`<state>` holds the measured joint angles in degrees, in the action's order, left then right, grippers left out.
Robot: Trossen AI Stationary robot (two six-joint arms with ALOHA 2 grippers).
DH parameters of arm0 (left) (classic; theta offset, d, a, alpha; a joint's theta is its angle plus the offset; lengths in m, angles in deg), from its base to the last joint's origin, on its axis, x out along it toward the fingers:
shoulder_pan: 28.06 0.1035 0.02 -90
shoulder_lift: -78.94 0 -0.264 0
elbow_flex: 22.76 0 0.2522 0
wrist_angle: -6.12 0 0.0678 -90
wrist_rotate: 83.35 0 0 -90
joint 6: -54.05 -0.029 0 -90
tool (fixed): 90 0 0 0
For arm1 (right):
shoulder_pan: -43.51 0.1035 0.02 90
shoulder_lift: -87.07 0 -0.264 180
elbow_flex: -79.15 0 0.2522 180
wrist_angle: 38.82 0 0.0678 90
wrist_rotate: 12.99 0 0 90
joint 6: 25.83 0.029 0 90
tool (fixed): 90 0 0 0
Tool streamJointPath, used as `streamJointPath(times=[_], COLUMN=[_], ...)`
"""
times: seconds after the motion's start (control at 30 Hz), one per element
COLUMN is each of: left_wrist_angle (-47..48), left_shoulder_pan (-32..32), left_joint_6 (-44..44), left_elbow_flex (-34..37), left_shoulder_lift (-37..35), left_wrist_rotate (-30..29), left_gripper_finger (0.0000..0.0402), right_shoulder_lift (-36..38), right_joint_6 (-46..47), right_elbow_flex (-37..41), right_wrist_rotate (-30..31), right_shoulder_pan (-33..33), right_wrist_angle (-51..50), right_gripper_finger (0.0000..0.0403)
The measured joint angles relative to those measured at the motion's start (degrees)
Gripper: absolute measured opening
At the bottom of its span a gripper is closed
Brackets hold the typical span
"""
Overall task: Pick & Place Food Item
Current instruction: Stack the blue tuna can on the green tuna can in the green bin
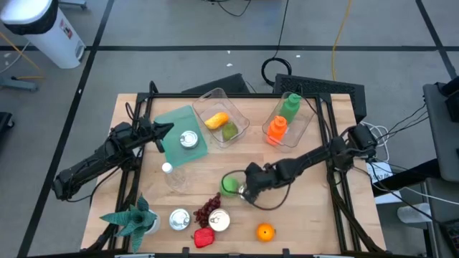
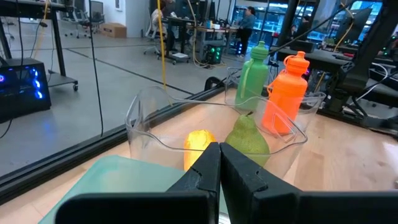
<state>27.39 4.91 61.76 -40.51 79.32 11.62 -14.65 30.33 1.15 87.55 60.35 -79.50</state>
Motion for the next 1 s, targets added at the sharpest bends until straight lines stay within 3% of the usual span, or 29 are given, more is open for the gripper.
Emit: streamJointPath(times=[0.4, 0.7, 1.0], left_wrist_angle=[0.0, -0.1, -0.4], left_shoulder_pan=[0.0, 0.0, 0.0], left_joint_6=[0.0, -0.2, 0.1], left_elbow_flex=[0.0, 0.0, 0.0], left_shoulder_lift=[0.0, 0.0, 0.0], left_wrist_rotate=[0.0, 0.0, 0.0], left_gripper_finger=[0.0015, 0.0015, 0.0015], right_shoulder_lift=[-0.1, -0.1, -0.4], right_joint_6=[-8.7, -20.6, -33.3], right_elbow_flex=[0.1, 0.1, 0.3], right_wrist_rotate=[10.2, 9.2, 6.6], right_shoulder_pan=[-5.3, -5.3, -5.1], right_wrist_angle=[-0.5, 1.2, 10.0], right_gripper_finger=[0.0, 0.0, 0.0])
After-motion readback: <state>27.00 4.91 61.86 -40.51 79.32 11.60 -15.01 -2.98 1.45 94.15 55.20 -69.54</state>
